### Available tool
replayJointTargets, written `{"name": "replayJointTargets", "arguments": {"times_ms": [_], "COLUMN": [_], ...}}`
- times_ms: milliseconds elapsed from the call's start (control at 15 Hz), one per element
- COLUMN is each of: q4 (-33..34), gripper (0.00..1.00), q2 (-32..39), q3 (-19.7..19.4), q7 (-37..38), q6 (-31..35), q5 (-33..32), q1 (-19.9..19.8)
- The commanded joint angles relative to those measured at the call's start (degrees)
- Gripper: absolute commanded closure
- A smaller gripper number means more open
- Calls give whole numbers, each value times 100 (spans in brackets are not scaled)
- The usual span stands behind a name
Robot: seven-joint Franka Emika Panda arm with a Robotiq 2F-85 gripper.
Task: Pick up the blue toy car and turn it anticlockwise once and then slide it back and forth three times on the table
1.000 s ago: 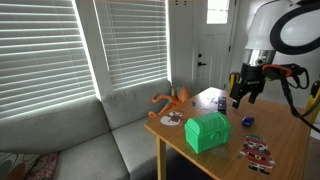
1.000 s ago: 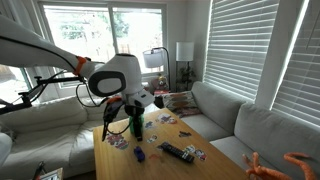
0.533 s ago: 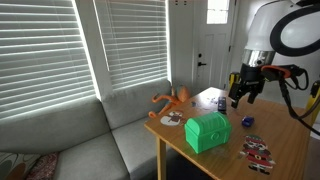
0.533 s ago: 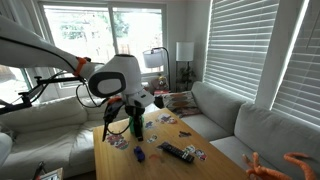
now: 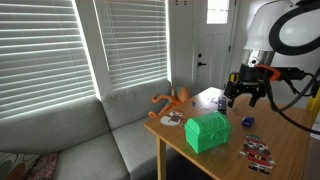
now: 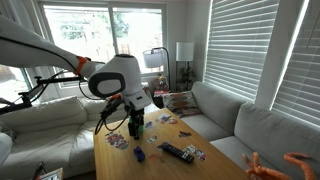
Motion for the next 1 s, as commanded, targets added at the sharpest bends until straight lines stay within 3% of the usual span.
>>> {"name": "replayJointTargets", "arguments": {"times_ms": [0, 467, 933], "q4": [39, 133, 114], "gripper": [0, 0, 0], "q2": [76, 353, 620], "q3": [181, 54, 18], "q7": [1077, 2656, 3473], "q6": [-9, -127, 18], "q5": [47, 210, 66], "q1": [-208, -366, -348]}}
